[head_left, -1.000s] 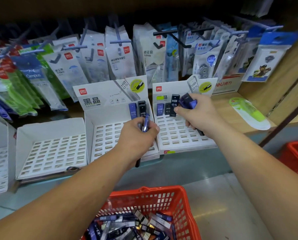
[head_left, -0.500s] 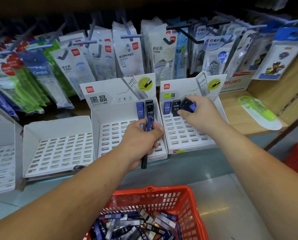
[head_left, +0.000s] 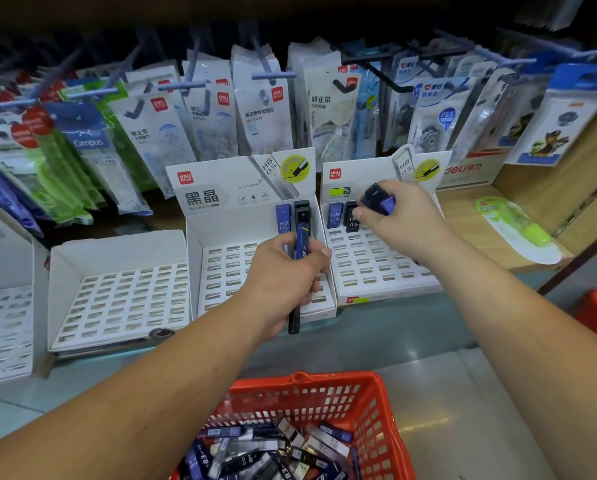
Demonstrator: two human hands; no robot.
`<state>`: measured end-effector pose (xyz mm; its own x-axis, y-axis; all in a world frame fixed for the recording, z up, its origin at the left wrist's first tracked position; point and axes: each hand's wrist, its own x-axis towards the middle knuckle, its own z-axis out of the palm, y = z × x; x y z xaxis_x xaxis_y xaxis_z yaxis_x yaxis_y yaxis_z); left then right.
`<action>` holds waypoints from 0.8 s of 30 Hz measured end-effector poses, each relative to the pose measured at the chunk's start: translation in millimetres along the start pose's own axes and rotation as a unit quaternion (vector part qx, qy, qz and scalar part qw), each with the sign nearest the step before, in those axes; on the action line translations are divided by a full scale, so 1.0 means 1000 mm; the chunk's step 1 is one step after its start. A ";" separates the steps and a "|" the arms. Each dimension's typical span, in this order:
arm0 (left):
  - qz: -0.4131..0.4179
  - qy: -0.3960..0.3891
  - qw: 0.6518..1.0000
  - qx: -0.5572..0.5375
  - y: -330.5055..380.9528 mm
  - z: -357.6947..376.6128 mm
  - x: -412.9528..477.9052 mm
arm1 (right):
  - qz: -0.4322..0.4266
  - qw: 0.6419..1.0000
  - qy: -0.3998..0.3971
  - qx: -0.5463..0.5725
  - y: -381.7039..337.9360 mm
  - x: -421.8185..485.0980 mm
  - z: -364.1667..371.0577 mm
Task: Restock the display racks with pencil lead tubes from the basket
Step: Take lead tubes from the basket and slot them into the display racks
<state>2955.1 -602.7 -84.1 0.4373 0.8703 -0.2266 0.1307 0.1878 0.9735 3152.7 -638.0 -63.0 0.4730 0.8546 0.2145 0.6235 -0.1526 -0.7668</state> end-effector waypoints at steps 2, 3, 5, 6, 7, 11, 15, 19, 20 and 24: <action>0.013 -0.006 1.000 0.009 0.002 0.001 -0.002 | 0.058 0.993 0.010 0.105 -0.003 -0.005 0.003; 0.022 -0.012 1.000 0.017 0.003 0.002 -0.004 | 0.103 0.971 0.016 0.215 -0.009 -0.008 0.003; 0.041 -0.035 0.998 0.032 0.008 0.006 -0.010 | 0.160 0.899 0.005 0.407 -0.019 -0.010 0.002; 0.050 -0.050 0.997 0.035 0.010 0.009 -0.013 | 0.166 0.879 -0.005 0.448 -0.024 -0.011 0.002; 0.058 -0.064 0.996 0.037 0.012 0.012 -0.016 | 0.165 0.867 -0.014 0.469 -0.028 -0.013 0.003; 0.084 -0.061 0.994 0.038 0.016 0.023 -0.023 | 0.203 0.848 -0.023 0.488 -0.041 -0.022 0.012; 0.096 -0.024 0.993 0.063 0.015 0.021 -0.022 | 0.213 0.846 0.034 0.487 -0.049 -0.021 0.019; 0.085 -0.007 0.993 0.083 0.013 0.012 -0.019 | 0.227 0.882 0.111 0.398 -0.038 -0.013 0.009; 0.080 -0.002 0.993 0.081 0.013 0.010 -0.018 | 0.220 0.898 0.090 0.371 -0.033 -0.012 0.004; 0.062 0.010 0.996 0.065 0.013 0.003 -0.015 | 0.158 0.938 -0.046 0.306 -0.019 -0.018 -0.004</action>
<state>2952.6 -614.8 -68.1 0.4404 0.8920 -0.1022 0.1917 0.0178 0.9813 3134.4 -652.4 -49.6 0.5002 0.8583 -0.1143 -0.0261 -0.1170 -0.9928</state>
